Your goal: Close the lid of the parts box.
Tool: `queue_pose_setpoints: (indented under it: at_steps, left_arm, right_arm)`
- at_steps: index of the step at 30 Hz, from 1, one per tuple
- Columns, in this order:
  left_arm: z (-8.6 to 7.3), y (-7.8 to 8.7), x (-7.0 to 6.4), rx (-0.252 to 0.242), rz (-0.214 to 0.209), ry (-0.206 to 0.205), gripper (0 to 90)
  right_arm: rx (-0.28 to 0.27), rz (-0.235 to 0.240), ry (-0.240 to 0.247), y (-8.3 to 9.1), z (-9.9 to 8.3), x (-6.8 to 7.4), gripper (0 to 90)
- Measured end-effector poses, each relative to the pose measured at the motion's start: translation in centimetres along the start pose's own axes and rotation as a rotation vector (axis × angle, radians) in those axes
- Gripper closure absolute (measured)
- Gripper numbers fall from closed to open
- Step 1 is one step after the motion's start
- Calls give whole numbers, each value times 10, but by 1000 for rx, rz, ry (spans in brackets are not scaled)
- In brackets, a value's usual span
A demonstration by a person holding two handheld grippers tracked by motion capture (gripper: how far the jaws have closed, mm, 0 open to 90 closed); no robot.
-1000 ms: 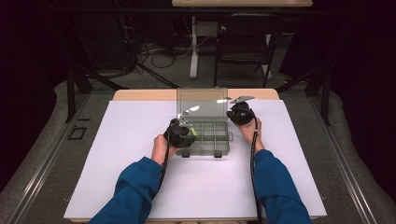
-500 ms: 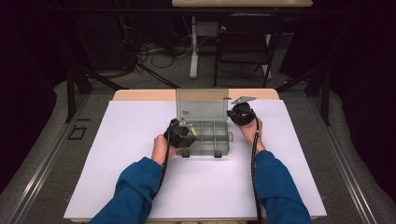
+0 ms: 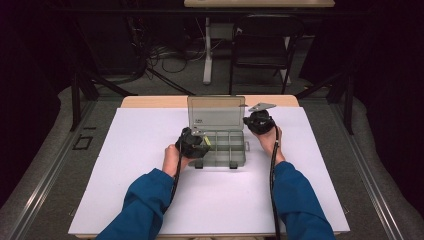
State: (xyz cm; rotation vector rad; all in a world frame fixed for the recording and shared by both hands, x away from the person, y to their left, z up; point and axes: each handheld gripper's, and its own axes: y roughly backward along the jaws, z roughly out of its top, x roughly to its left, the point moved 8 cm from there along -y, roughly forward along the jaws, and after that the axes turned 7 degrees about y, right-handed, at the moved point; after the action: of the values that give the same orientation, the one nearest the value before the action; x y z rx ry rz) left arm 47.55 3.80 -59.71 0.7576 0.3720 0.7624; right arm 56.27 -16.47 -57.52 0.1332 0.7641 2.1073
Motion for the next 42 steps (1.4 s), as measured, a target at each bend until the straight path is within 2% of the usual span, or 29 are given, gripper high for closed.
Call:
queue_pose_setpoints:
  at_steps: [14,22,26,31,35,37,42]
  left_arm:
    - [0,0,0,0,-1,12,536]
    - [0,-1,1,1,-8,16,498]
    - [3,3,2,-13,-9,13,365]
    - [15,22,10,-71,22,14,148]
    - [27,40,24,-118,49,34,51]
    - [33,47,32,-125,70,36,7]
    - [46,61,50,-144,97,46,0]
  right_arm:
    - [-30,3,29,8,6,0,900]
    - [-43,2,48,11,8,1,900]
    - [-43,5,49,12,7,2,900]
    - [-44,8,56,13,7,2,900]
    - [-46,10,55,13,7,3,900]
    - [-45,10,55,14,7,3,900]
    - [-47,10,62,15,7,4,900]
